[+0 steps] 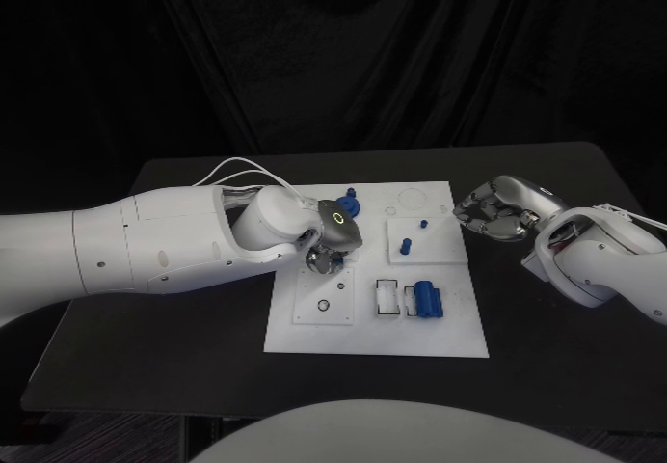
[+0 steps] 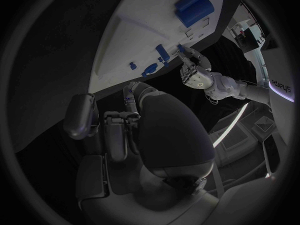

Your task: Assemble the parts on the task board

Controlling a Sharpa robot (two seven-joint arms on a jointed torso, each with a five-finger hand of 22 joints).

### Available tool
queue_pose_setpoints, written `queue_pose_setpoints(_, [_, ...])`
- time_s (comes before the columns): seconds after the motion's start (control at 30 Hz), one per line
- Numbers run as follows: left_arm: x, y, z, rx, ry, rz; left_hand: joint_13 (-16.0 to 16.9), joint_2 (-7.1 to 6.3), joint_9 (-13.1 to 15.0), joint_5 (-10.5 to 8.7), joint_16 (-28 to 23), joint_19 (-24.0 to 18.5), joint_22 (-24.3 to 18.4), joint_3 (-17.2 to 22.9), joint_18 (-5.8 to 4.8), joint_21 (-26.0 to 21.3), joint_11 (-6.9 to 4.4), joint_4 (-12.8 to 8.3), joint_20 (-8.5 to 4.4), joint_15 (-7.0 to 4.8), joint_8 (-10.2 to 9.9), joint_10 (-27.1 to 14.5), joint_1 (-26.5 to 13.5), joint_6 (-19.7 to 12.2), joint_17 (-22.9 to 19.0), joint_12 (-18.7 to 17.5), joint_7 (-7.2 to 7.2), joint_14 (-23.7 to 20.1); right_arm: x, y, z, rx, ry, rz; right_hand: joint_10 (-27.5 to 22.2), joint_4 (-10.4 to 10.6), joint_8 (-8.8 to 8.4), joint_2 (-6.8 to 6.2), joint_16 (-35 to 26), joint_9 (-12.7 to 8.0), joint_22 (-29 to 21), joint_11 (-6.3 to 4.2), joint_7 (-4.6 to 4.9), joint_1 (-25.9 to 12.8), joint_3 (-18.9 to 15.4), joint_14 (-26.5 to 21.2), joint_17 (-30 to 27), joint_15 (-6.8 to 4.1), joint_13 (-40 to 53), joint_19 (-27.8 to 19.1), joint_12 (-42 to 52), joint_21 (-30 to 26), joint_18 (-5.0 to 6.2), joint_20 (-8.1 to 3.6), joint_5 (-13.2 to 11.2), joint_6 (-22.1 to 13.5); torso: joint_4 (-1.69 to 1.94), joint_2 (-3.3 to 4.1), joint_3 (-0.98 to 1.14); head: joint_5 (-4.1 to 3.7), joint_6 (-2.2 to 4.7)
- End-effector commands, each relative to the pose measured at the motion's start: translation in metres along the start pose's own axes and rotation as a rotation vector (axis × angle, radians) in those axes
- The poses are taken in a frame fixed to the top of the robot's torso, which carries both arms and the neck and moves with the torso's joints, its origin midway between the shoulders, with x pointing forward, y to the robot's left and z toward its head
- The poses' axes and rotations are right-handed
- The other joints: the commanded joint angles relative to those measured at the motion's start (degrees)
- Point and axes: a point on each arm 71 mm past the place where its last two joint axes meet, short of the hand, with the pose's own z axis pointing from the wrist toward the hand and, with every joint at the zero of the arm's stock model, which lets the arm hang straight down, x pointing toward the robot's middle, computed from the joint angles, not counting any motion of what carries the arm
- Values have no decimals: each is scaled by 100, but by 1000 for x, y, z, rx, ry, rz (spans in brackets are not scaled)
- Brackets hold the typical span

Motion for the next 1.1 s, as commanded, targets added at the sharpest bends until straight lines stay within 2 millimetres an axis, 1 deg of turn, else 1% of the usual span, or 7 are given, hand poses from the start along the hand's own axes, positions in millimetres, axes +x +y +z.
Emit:
queue_pose_setpoints(0.03, [-1,-3,-1,40,-23,-1,1509,43,60,54,15,603,1509,122,-36,17,-37,-29,-27,-30,44,615,-70,48,1509,20,2,596,1,-2,0,20,5,0,531,-15,-29,52,-17,4,844,-16,22,-28,20,602,1482,-13,1443,-21,-17,-48,6,-27,33,8,-2,-3,-1,7,1])
queue_pose_setpoints(0.3, [-1,0,-5,27,-79,-4,1509,77,165,59,15,603,1509,291,-36,17,-53,-30,-40,-45,107,615,-167,70,1509,20,-13,596,1,-3,-1,24,6,-1,531,-15,-29,52,-17,4,844,-16,22,-28,20,602,1482,-13,1443,-21,-17,-48,6,-27,33,8,2,-6,-1,-4,1])
queue_pose_setpoints(0.53, [-3,9,-17,-45,-157,-104,1509,29,325,-99,15,603,1509,433,-36,17,-87,87,-64,-74,180,615,-434,12,1509,20,-46,596,0,-6,-2,33,6,-2,526,-14,-33,52,-21,3,842,-15,24,-30,22,600,1477,-13,1438,-23,-21,-55,7,-26,33,2,3,-4,-4,-2,1])
queue_pose_setpoints(0.97, [6,46,-35,-146,-206,-383,1509,-28,447,61,15,603,1509,360,-36,17,-111,177,-91,-96,264,615,-488,34,1509,20,-62,596,-1,-7,-3,41,6,-3,521,-13,-34,53,-27,3,840,-14,24,-32,23,598,1472,-12,1433,-26,-25,-63,9,-26,33,2,12,-9,3,-16,1])
queue_pose_setpoints(1.0, [8,48,-35,-151,-207,-405,1509,-44,436,149,15,603,1509,333,-36,17,-122,204,-103,-107,181,615,-466,-147,1509,20,-68,596,-1,-7,-2,41,6,-3,521,-13,-34,53,-27,3,840,-14,24,-32,23,598,1472,-12,1433,-26,-25,-63,9,-26,33,2,12,-11,5,-12,1])
queue_pose_setpoints(1.07, [11,54,-36,-164,-205,-463,1509,-24,478,608,15,603,1509,68,-36,17,-135,304,-126,-125,169,615,-367,-211,1509,20,-72,596,0,-6,-2,39,8,-2,521,-13,-34,53,-27,3,840,-14,24,-32,23,598,1472,-12,1433,-26,-25,-63,9,-26,33,2,5,-3,8,-10,1])
queue_pose_setpoints(1.1, [12,55,-37,-169,-203,-482,1509,-18,483,682,15,603,1509,0,-36,17,-133,335,-131,-122,164,615,-352,-221,1509,20,-68,596,0,-6,-2,39,8,-2,518,-13,-35,52,-32,3,838,-14,25,-35,24,597,1468,-11,1429,-29,-28,-69,10,-26,33,1,6,-6,13,-16,1])
